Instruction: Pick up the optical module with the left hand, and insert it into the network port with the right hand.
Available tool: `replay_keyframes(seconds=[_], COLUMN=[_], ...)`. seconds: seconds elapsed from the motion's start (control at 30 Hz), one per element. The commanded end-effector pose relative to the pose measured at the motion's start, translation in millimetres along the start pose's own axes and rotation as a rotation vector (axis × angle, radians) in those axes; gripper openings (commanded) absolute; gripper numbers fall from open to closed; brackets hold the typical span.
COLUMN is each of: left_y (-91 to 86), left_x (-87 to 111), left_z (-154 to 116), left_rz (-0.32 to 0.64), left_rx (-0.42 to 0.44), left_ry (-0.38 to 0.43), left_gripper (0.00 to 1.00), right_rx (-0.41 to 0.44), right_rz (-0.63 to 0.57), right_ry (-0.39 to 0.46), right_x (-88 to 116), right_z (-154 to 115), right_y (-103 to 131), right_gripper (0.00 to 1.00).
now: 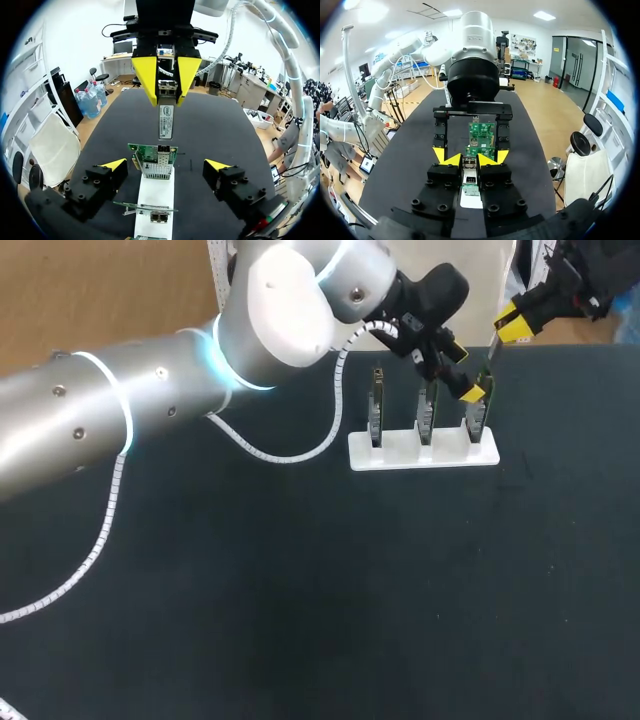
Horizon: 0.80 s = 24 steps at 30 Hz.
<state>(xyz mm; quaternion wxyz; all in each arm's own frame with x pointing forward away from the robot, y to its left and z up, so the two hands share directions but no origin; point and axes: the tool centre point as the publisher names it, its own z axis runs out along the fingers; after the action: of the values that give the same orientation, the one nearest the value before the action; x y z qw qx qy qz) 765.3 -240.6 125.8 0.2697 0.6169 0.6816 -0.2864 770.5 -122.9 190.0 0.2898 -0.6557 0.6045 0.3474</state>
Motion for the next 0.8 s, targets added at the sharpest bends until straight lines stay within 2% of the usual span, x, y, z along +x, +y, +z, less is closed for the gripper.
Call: replay_keyframes(seconds=[0.03, 0.53, 0.8], left_y=[1.1, 1.1, 1.1], left_x=[-0.3, -0.3, -0.3], left_z=[0.4, 0.4, 0.4], left_rz=[0.001, 0.001, 0.001], left_rx=[0.002, 0.002, 0.002], left_ry=[0.002, 0.002, 0.002], left_gripper=[1.00, 1.00, 1.00], right_rx=[0.022, 0.055, 0.059], right_rz=[-0.003, 0.024, 0.035], right_ry=[0.017, 0.079, 0.074], right_x=[-2.1, 1.6, 3.1], right_z=[1.8, 9.8, 10.9], right_y=[6.0, 2.8, 2.7], right_gripper=[0.00, 0.00, 0.00])
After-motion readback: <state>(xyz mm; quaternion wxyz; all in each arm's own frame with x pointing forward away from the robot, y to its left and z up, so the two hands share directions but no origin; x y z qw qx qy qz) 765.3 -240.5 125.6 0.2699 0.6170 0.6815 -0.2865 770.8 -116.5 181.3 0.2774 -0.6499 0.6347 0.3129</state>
